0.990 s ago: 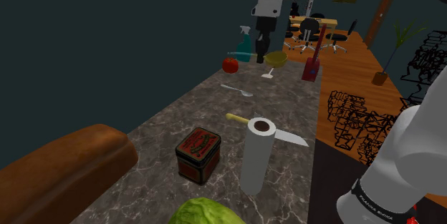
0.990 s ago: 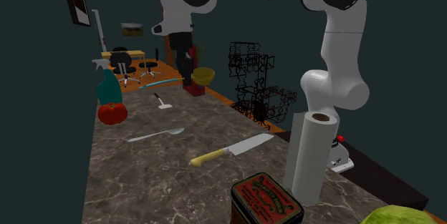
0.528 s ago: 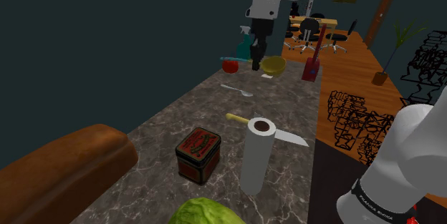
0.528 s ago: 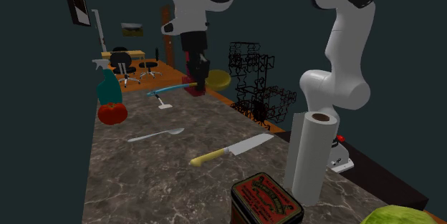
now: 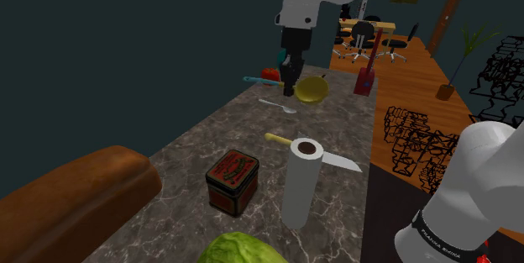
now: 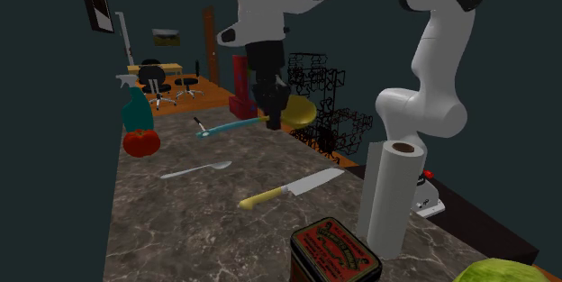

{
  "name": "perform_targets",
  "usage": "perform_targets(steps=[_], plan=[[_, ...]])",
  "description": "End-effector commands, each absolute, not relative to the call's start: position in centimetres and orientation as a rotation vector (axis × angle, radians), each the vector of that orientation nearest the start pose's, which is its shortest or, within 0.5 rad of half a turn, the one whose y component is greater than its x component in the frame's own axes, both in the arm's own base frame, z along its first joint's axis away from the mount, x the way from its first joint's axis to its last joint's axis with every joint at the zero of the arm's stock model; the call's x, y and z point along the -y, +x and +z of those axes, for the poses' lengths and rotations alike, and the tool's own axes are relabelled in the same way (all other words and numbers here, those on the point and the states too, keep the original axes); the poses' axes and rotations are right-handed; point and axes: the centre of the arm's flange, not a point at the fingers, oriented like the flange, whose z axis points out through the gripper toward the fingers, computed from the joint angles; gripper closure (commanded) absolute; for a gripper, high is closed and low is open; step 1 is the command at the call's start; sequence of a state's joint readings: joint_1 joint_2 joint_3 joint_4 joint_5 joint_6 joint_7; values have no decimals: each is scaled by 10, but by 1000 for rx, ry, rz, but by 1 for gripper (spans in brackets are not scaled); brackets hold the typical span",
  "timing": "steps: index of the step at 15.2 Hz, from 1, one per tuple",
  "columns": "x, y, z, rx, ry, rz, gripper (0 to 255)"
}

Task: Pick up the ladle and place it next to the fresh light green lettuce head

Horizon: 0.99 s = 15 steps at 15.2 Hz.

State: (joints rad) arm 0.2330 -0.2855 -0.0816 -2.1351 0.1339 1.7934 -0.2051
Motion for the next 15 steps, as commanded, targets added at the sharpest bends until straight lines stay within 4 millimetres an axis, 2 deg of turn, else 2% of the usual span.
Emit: perform_targets(steps=[1, 11, 15], plan=[[-103, 446, 523, 484, -2947, 80, 255], [-226, 394, 524, 484, -2947, 80, 255], [-226, 394, 503, 484, -2947, 80, 255]])
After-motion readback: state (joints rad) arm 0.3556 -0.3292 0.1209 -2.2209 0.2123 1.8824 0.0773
